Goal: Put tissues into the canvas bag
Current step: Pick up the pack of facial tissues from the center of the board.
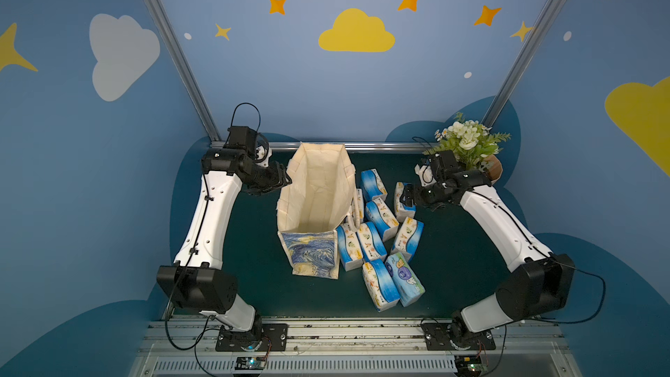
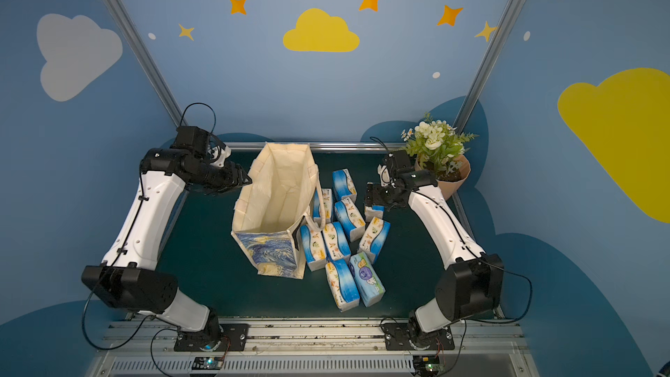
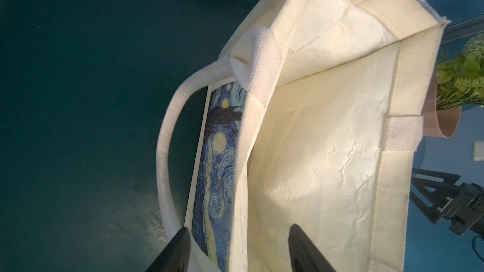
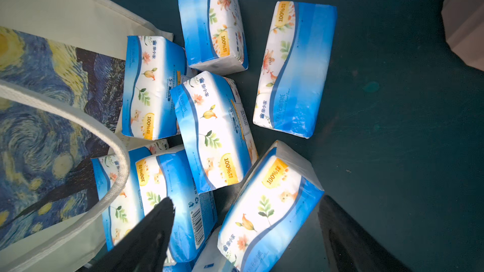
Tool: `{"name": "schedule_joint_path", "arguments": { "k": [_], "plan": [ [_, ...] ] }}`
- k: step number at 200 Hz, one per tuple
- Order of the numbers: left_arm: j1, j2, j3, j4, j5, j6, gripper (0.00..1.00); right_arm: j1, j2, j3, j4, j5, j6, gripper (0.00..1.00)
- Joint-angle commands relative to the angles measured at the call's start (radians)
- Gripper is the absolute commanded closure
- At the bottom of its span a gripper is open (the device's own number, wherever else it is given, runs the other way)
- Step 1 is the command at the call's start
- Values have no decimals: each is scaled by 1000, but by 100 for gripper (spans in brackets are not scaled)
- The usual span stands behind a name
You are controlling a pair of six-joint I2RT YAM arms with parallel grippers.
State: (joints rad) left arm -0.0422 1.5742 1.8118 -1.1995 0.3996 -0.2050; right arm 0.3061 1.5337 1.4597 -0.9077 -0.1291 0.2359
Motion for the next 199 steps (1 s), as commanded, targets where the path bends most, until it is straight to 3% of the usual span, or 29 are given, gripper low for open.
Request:
{"name": "schedule_joint_path", "arguments": {
  "k": [1, 41, 86, 199],
  "plan": [
    [-5, -1, 23, -20, -28, 25, 39, 19, 20, 42, -41, 8, 0, 13],
    [-6, 28, 23, 0, 14, 23, 53, 25, 53, 67, -58, 45, 8, 12],
    [-10, 51, 35, 0, 25, 32, 56, 25, 91, 78, -77, 44, 26, 10],
    [-11, 63, 49, 15, 53, 35, 59, 25, 339, 175, -45, 225, 62, 9]
  ]
}}
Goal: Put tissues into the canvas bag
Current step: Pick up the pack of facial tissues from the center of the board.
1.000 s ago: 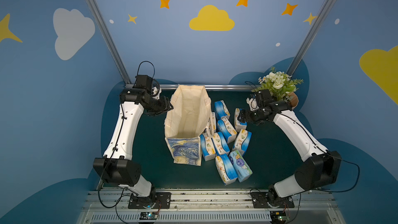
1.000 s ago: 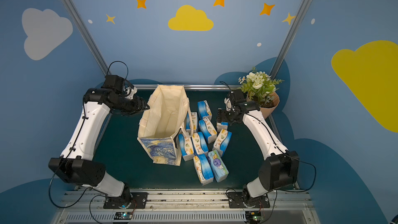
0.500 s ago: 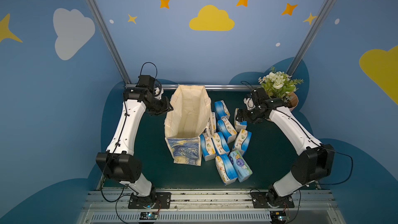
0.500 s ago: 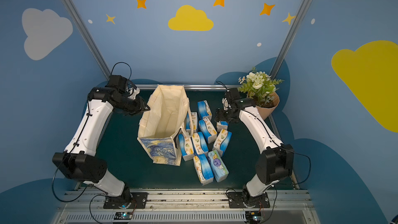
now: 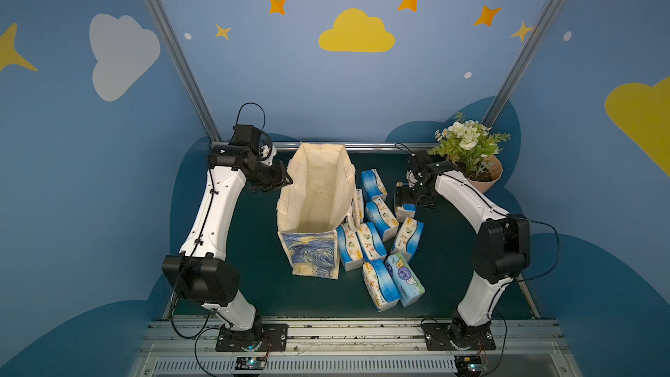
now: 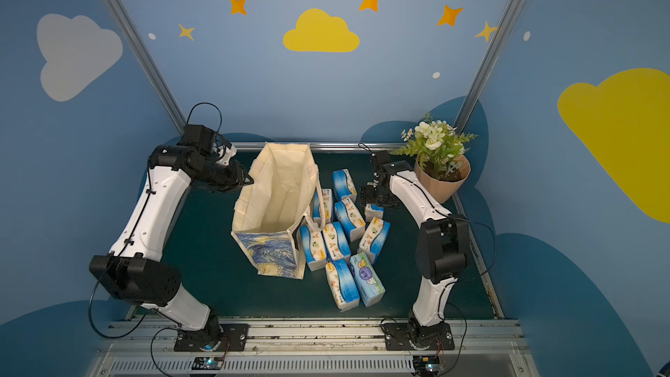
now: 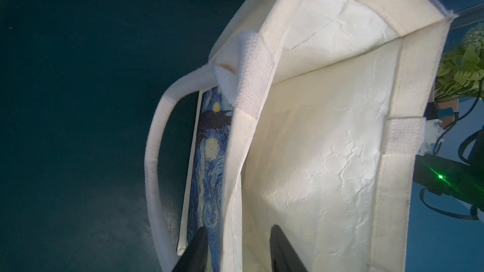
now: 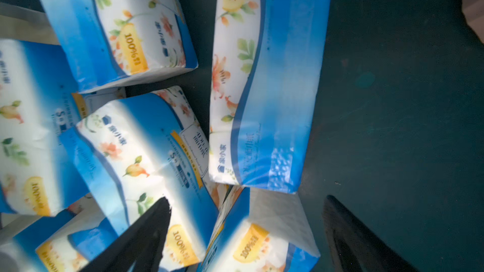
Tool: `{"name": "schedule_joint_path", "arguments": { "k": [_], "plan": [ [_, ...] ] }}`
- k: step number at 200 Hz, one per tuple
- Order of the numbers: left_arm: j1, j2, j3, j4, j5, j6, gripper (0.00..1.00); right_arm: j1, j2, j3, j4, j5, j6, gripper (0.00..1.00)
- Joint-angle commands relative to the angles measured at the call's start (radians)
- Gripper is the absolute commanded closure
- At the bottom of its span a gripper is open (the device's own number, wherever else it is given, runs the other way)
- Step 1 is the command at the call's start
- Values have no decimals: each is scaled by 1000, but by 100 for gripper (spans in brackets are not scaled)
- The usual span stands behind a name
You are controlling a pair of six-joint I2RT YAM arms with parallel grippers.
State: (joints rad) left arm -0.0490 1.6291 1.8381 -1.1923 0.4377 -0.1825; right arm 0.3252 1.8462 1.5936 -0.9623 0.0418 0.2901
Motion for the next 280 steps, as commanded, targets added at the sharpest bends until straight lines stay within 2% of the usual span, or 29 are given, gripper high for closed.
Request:
{"name": "schedule_joint_path", "arguments": {
  "k": [1, 53, 102, 146, 187, 205, 228, 258, 280],
  "plan": [
    [-4, 8, 22, 8, 15, 12, 59, 7, 28, 42, 9, 54, 8, 9],
    [-12, 13, 16, 13, 15, 9, 63, 5, 153, 132, -7, 87, -2, 9],
    [-24, 2, -1, 44, -5, 14, 57, 3, 196, 152, -2, 125, 18, 14],
    [-33, 10, -7, 48, -6, 21, 59, 1, 211, 148, 8, 122, 26, 34],
    [-33, 21, -5, 48, -11, 18, 61, -2, 199, 132, 24, 111, 21, 64],
    [-33, 24, -2, 46, -14, 17, 61, 0, 162, 121, 26, 120, 21, 70],
    [-33, 25, 0, 43, -27, 18, 62, 0, 51, 92, 57, 151, 9, 70],
    [-31, 24, 1, 37, -40, 17, 76, 3, -104, 134, 64, 136, -46, 70],
    [-32, 27, -4, 33, -44, 20, 79, 11, -198, 188, 73, 84, -78, 70]
  ]
}}
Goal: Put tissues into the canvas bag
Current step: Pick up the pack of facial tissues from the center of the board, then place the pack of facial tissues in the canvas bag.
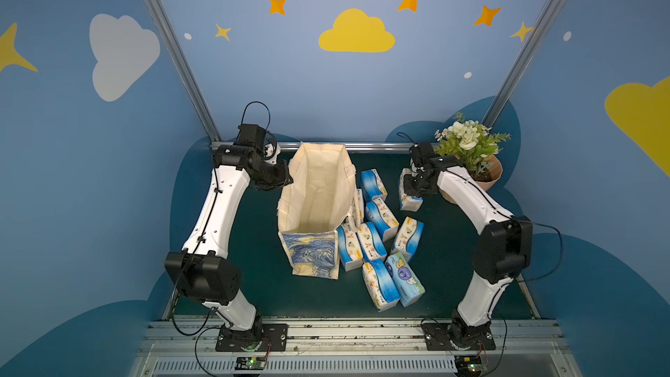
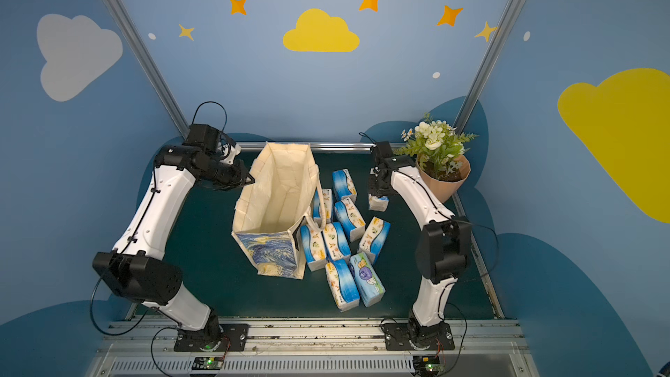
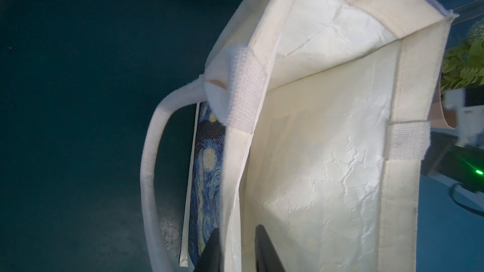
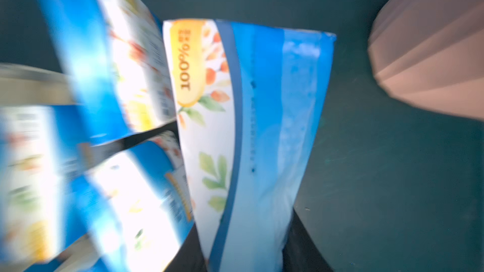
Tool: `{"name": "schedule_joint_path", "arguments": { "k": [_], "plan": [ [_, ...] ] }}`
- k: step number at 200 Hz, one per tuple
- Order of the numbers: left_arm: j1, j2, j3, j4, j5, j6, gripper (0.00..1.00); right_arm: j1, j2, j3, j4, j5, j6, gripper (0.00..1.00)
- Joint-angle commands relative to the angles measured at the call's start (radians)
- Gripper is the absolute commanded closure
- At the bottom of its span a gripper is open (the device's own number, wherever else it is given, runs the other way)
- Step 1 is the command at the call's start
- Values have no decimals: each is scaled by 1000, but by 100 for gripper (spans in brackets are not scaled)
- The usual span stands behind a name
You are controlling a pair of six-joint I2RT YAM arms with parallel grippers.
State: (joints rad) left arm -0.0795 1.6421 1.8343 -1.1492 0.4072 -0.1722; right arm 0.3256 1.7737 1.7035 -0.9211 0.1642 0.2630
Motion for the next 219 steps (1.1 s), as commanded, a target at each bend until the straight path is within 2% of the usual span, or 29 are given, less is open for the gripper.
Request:
{"name": "schedule_joint_path", "arguments": {
  "k": [1, 17, 51, 82, 122, 154, 199, 219],
  "plan": [
    [-2, 14, 0, -10, -13, 10, 79, 10, -130, 81, 31, -43, -53, 70],
    [0, 18, -1, -15, -9, 10, 82, 25, -185, 123, 45, -113, -62, 71],
    [-3, 27, 2, -17, 9, 5, 96, 125, -206, 296, 10, -284, -43, 70],
    [-6, 17, 8, -2, 21, -1, 96, 283, -141, 414, 51, -383, 45, 70],
    [-10, 12, 10, 9, 22, -9, 96, 409, 19, 544, 42, -341, 90, 68],
    [-18, 8, 10, 12, 19, -10, 96, 496, 202, 761, -95, -192, 31, 66],
    [-28, 7, 18, 4, 5, -6, 96, 526, 350, 839, -171, 9, 16, 65],
    [-30, 4, 23, -4, -7, 1, 96, 526, 378, 838, -193, 38, 22, 63]
  ]
}}
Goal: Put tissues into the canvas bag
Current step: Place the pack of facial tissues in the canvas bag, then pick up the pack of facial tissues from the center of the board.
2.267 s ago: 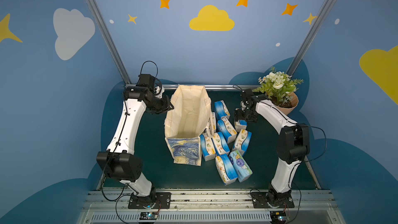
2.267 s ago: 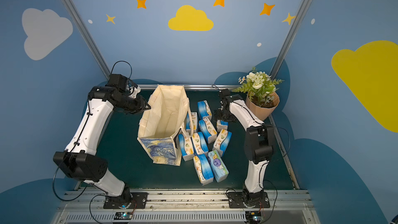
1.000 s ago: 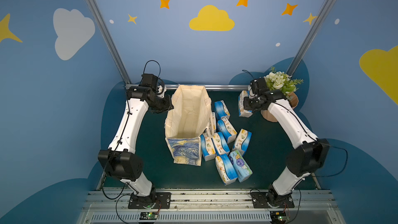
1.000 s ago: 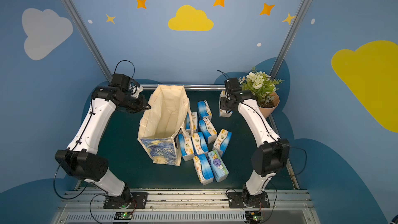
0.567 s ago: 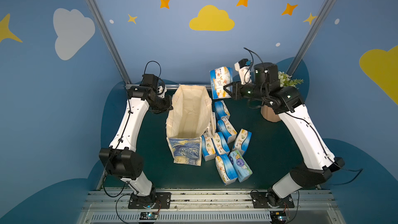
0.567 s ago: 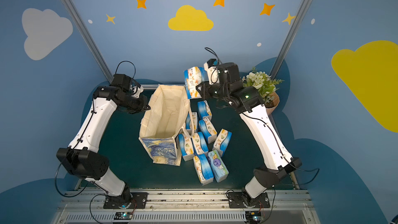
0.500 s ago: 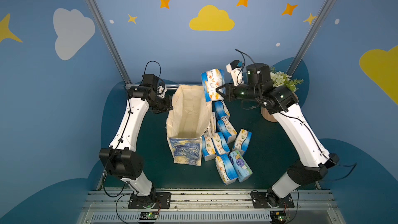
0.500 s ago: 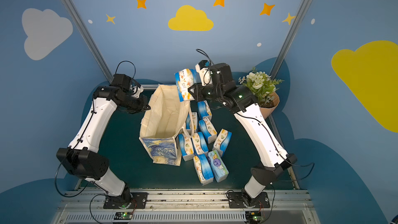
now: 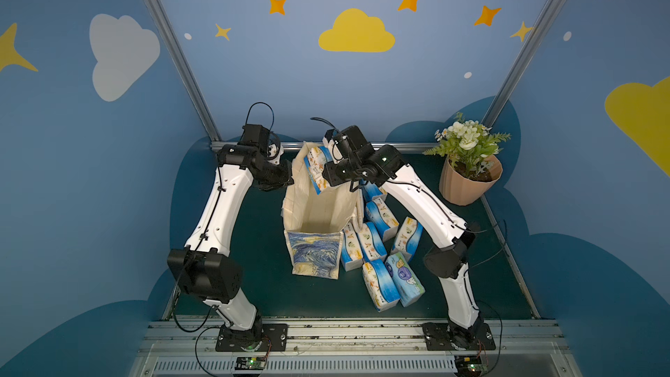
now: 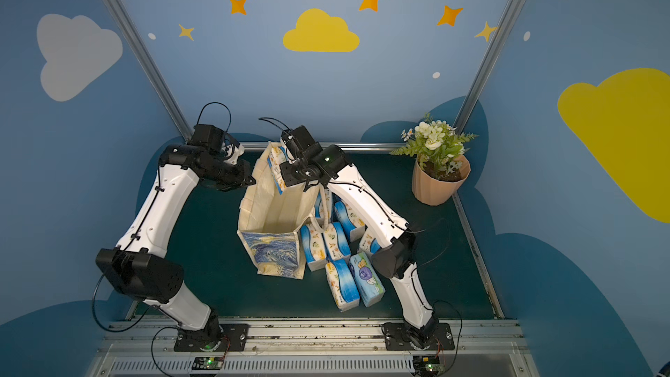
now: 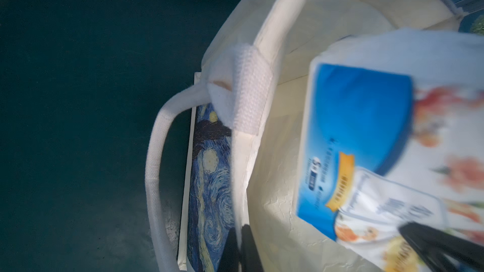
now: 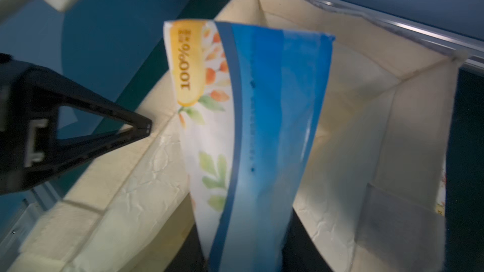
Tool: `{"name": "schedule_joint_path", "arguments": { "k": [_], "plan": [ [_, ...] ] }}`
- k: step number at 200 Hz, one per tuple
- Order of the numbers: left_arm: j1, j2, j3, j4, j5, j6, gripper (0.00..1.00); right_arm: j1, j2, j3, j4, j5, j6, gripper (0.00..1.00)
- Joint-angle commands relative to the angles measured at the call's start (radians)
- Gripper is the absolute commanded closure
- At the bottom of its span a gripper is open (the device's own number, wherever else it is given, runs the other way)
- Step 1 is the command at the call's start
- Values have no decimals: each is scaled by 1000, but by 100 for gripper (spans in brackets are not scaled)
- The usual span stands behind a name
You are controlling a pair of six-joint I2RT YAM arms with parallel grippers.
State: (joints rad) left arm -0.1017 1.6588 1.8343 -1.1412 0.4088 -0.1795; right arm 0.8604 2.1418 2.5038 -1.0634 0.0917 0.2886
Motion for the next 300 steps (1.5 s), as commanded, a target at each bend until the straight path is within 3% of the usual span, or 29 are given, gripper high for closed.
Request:
{"name": "schedule_joint_path", "arguments": {
  "k": [1, 60, 116, 152, 192, 237, 300],
  "plan": [
    [-7, -13, 23, -13, -8, 9, 96, -9, 10, 37, -50, 111, -3, 63],
    [-7, -8, 31, -20, -19, 20, 96, -19, 40, 54, -24, -4, 53, 36],
    [-9, -12, 28, -17, -27, 24, 96, -80, -96, 19, -7, -22, 55, 34],
    [-9, -29, -1, 14, -42, 20, 96, -188, -387, -319, 23, 96, 19, 31],
    [-7, -32, -15, 23, -53, 23, 93, -284, -639, -783, -9, 188, 110, 25],
    [-7, -34, -27, 23, -50, 23, 90, -291, -775, -1117, -67, 105, 281, 18],
    [-6, -32, -28, 26, -42, 28, 90, -291, -815, -1358, -16, -34, 372, 18]
  ]
}}
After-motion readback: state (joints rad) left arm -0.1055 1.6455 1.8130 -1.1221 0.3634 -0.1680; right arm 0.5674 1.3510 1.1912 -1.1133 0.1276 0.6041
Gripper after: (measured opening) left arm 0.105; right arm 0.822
